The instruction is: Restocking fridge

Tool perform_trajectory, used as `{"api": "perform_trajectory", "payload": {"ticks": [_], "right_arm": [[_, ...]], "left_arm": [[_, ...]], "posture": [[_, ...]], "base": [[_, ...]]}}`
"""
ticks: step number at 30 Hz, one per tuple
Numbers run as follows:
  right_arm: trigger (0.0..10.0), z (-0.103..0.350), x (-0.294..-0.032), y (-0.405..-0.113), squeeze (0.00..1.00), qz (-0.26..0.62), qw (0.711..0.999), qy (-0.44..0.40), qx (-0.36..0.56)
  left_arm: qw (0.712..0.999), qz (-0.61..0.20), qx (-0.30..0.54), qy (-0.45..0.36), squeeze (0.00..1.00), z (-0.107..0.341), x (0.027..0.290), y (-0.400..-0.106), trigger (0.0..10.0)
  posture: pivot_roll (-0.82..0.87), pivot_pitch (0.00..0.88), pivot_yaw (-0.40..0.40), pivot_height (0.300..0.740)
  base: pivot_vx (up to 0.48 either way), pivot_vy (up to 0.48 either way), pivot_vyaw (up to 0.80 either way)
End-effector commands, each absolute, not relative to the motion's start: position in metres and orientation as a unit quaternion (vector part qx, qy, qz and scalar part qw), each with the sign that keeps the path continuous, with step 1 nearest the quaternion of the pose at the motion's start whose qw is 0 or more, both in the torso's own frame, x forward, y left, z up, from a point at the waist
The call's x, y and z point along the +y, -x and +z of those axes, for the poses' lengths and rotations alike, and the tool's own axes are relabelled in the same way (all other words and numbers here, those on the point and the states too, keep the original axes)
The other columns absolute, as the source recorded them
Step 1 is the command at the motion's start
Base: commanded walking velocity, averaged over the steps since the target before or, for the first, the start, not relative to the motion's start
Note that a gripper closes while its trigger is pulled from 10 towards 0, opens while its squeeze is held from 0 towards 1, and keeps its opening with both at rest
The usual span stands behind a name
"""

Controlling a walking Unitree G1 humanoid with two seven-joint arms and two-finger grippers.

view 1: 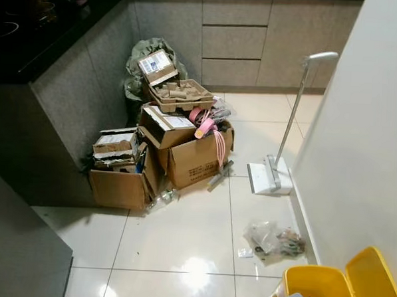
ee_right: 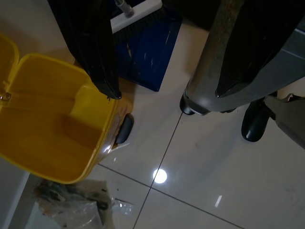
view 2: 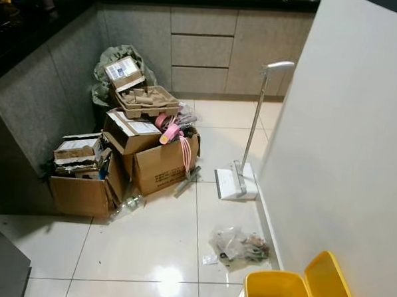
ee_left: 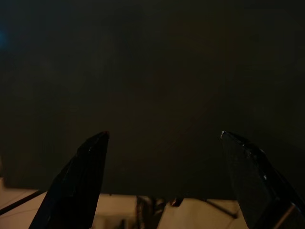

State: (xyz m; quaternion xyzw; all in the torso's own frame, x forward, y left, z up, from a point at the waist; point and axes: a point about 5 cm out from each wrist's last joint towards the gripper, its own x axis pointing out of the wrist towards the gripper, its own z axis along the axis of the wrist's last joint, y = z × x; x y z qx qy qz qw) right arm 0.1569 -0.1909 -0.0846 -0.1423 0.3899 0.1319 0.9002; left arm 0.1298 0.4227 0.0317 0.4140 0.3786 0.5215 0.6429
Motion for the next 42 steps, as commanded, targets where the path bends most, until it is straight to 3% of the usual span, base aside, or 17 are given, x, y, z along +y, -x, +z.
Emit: {"api": "perform_trajectory", "payload": {"ticks": [1,2,3,7,9,10,12,19,25,42], "right_arm": [[10.0,-0.087,-0.193,-0.151,0.00,0.130,0.896,0.141,0.400],[10.0,-0.087,-0.193,-0.151,0.00,0.129,0.897,0.140,0.400],[10.0,-0.087,-0.193,-0.151,0.00,0.129,0.897,0.140,0.400],[10.0,-0.087,-0.193,-0.150,0.00,0.130,0.896,0.141,0.401],[10.0,-0.087,-0.193,-0.150,0.00,0.130,0.896,0.141,0.401],[10.0,-0.087,-0.193,-0.150,0.00,0.130,0.896,0.141,0.401],[10.0,-0.087,-0.193,-0.150,0.00,0.133,0.895,0.143,0.401],[10.0,-0.085,-0.192,-0.155,0.00,0.135,0.897,0.144,0.395],[10.0,-0.084,-0.187,-0.161,0.00,0.135,0.901,0.141,0.388],[10.0,-0.077,-0.184,-0.176,0.00,0.114,0.918,0.119,0.360]], "left_arm": [[0.677,0.477,0.369,-0.422,0.00,0.029,0.416,-0.144,10.0],[0.713,0.419,0.370,-0.424,0.00,0.017,0.399,-0.159,10.0],[0.719,0.408,0.370,-0.424,0.00,0.015,0.395,-0.162,10.0],[0.804,0.293,0.350,-0.382,0.00,-0.015,0.336,-0.186,10.0],[0.832,0.252,0.345,-0.353,0.00,-0.025,0.316,-0.190,10.0],[0.832,0.252,0.345,-0.353,0.00,-0.025,0.316,-0.190,10.0],[0.874,0.146,0.362,-0.288,0.00,-0.046,0.279,-0.189,10.0],[0.874,0.038,0.415,-0.248,0.00,-0.070,0.252,-0.166,10.0],[0.867,0.022,0.455,-0.200,0.00,-0.085,0.247,-0.140,10.0],[0.909,0.036,0.402,-0.098,0.00,-0.077,0.232,-0.162,10.0]], "posture": [[-0.09,0.096,0.014,0.740],[-0.09,0.096,0.014,0.740],[-0.09,0.096,0.014,0.740],[-0.10,0.098,0.013,0.740],[-0.10,0.098,0.013,0.740],[-0.10,0.098,0.013,0.740],[-0.10,0.096,0.007,0.740],[-0.10,0.086,0.005,0.740],[-0.10,0.076,0.006,0.740],[-0.10,0.071,0.012,0.740]], "base": [[0.000,0.000,0.00],[0.000,0.000,0.00],[0.000,0.000,0.00],[0.000,0.000,0.00],[0.000,0.000,0.00],[0.000,0.000,0.00],[0.000,0.000,0.00],[0.000,0.000,0.00],[0.000,0.000,0.00],[0.000,0.000,0.00]]}}
